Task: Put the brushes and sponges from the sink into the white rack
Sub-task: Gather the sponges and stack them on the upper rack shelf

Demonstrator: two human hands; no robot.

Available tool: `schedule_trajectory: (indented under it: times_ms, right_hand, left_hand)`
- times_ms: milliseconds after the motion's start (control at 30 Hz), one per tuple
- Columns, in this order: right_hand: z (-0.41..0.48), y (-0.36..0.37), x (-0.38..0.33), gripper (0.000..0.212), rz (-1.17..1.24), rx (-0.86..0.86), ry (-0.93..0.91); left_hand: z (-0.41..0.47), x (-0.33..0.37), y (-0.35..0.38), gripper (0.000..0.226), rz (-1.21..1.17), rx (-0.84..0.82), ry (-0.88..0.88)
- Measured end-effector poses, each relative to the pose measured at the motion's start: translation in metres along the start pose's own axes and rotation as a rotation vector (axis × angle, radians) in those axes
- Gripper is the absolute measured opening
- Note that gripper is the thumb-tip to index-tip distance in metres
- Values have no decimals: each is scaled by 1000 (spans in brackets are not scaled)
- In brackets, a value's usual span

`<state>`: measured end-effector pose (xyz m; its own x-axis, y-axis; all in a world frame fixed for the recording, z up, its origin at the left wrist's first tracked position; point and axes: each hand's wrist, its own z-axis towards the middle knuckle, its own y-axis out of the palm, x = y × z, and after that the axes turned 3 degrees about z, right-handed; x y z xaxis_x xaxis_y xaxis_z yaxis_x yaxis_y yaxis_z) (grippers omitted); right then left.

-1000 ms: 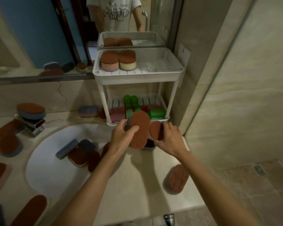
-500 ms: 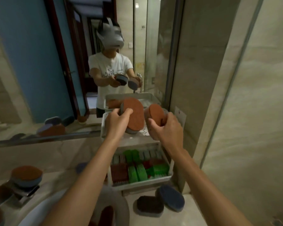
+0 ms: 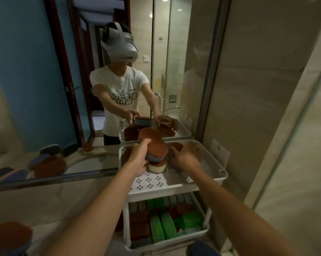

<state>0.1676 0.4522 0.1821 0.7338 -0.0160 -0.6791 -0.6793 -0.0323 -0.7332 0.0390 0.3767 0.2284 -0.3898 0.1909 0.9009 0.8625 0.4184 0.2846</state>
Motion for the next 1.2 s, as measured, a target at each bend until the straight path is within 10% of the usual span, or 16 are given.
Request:
schedule_trajectory:
  times_ms: [267,967,1200]
  right_hand:
    - [-40,-37,-14,14,21,-133,-246]
    - [-60,-51,-3,60,206,39,-518]
    - [-50,-59,16,48,140,243,-284]
  left_hand:
    - [10,3,-8,47,-137,-21,-30]
    - [11,10,41,53,70,-160,119]
    - [17,-4,44,39,1054,-272,619]
